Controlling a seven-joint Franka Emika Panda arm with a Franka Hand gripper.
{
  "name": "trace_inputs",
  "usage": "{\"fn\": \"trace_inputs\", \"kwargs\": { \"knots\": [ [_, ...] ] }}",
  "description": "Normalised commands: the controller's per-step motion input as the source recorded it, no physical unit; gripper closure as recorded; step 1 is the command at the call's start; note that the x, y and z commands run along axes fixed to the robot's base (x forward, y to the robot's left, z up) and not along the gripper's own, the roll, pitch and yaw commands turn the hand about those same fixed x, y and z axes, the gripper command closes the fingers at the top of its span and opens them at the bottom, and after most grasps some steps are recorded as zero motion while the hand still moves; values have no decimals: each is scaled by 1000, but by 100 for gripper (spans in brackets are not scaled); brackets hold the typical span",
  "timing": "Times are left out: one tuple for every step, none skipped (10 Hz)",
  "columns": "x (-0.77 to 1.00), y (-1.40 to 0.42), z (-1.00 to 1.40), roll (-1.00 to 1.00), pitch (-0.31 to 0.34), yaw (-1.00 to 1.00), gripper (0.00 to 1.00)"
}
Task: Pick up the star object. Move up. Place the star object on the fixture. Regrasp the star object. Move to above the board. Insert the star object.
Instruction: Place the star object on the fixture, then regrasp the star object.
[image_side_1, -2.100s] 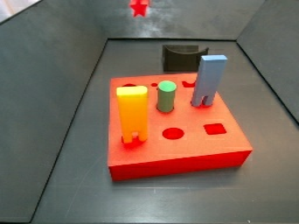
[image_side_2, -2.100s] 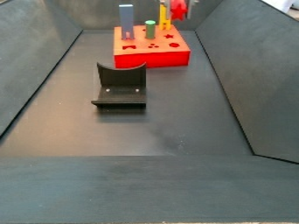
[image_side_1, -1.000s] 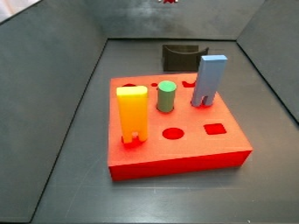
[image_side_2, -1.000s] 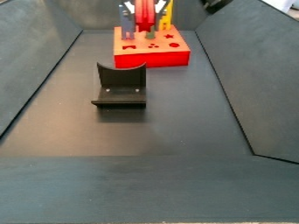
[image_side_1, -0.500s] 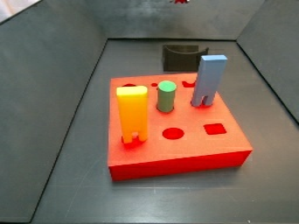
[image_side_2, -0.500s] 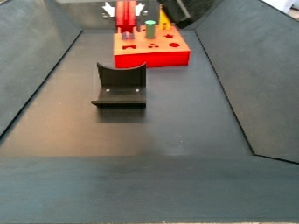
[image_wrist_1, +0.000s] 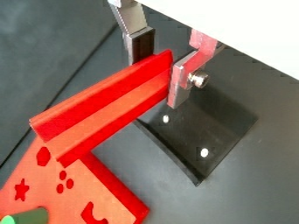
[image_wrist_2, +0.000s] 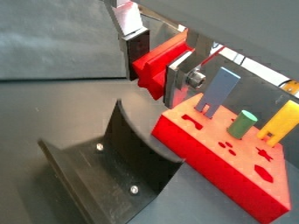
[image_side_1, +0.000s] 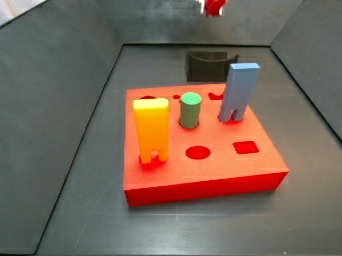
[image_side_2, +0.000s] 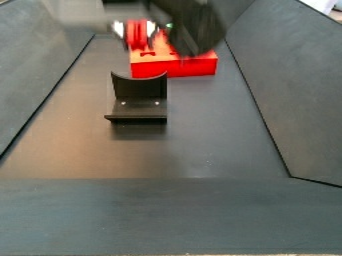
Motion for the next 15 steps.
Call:
{"fn": "trace_inputs", "kwargs": {
  "knots": [
    [123, 75, -1000, -1000, 72, -143, 100],
    [136, 84, -1000, -1000, 83, -155, 100],
    [144, 90, -1000, -909, 72, -157, 100],
    [152, 95, -1000, -749, 54, -150, 100],
    [159, 101, -1000, -581, 41, -139, 100],
    [172, 109, -1000, -360, 31, -124, 100],
    [182, 107, -1000, -247, 24, -115, 100],
    [173, 103, -937, -197, 16, -102, 100],
    [144, 89, -742, -180, 0, -97, 100],
    [109, 64, -507, -165, -16, -87, 100],
    [94, 52, -344, -151, -27, -77, 100],
    [65, 44, -283, -108, -26, -50, 100],
    [0, 0, 0, 0, 0, 0, 0],
    [0, 0, 1000, 14, -12, -25, 0],
    [-4, 2, 1000, 17, -11, -21, 0]
  ]
}}
